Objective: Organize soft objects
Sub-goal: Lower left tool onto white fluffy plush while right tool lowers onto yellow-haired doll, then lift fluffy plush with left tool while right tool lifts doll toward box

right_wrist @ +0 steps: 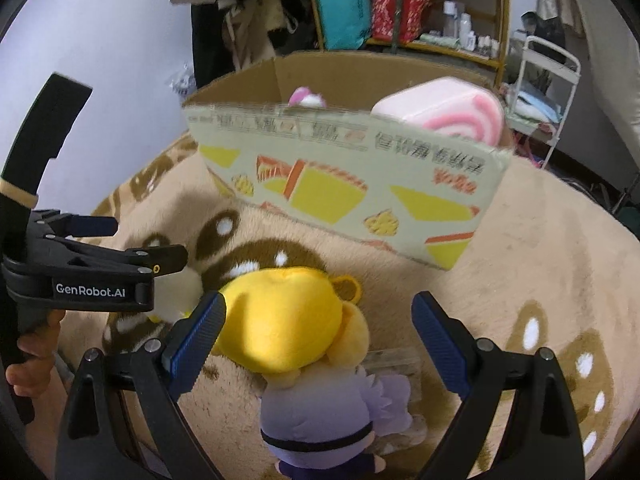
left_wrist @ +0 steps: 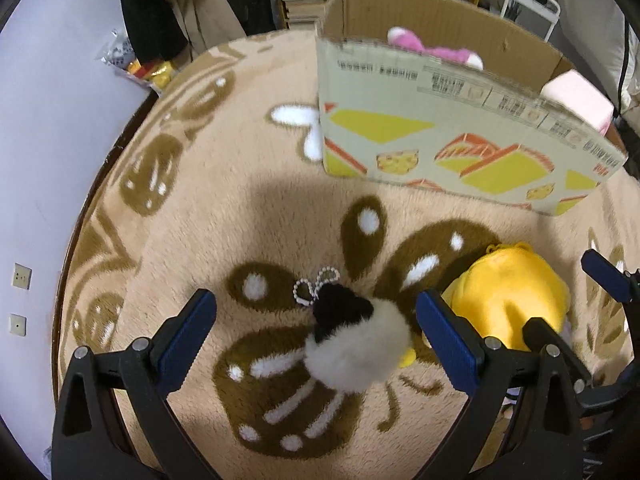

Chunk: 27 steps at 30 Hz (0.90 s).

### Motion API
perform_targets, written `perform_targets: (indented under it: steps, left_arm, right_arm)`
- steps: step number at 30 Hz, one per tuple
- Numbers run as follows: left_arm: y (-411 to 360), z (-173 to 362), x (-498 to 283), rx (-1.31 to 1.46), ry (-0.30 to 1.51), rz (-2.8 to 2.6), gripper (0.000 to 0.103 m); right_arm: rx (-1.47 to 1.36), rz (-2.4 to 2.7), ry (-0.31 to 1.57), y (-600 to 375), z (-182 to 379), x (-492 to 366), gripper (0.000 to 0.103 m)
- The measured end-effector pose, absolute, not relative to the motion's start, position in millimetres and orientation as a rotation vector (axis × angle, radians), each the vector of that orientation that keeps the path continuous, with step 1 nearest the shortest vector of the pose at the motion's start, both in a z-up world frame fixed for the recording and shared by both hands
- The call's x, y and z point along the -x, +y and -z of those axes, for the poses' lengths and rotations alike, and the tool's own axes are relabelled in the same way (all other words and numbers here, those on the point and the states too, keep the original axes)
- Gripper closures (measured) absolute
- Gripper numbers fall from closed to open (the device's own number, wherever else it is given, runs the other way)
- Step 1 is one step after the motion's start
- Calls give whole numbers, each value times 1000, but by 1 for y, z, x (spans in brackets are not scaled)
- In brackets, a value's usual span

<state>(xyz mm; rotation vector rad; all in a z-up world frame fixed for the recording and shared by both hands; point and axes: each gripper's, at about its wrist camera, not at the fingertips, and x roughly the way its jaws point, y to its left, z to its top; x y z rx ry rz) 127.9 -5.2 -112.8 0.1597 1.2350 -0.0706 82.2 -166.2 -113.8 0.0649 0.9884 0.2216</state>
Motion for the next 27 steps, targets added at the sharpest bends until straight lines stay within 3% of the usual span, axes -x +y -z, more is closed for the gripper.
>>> perform_targets:
  steps: [15, 21, 27]
  left_arm:
    - [-6, 140, -131, -156, 1358, 87, 7]
    - [-5, 152, -132, -125, 1410, 113, 30]
    - [-4, 156, -135, -122, 1390, 109, 37]
  right_arm:
    - [-32, -292, 1069, -149, 129, -83, 5]
    - [-31, -292, 1082, -148, 137, -87, 5]
    - [-39, -301, 1079, -150, 137, -86, 11]
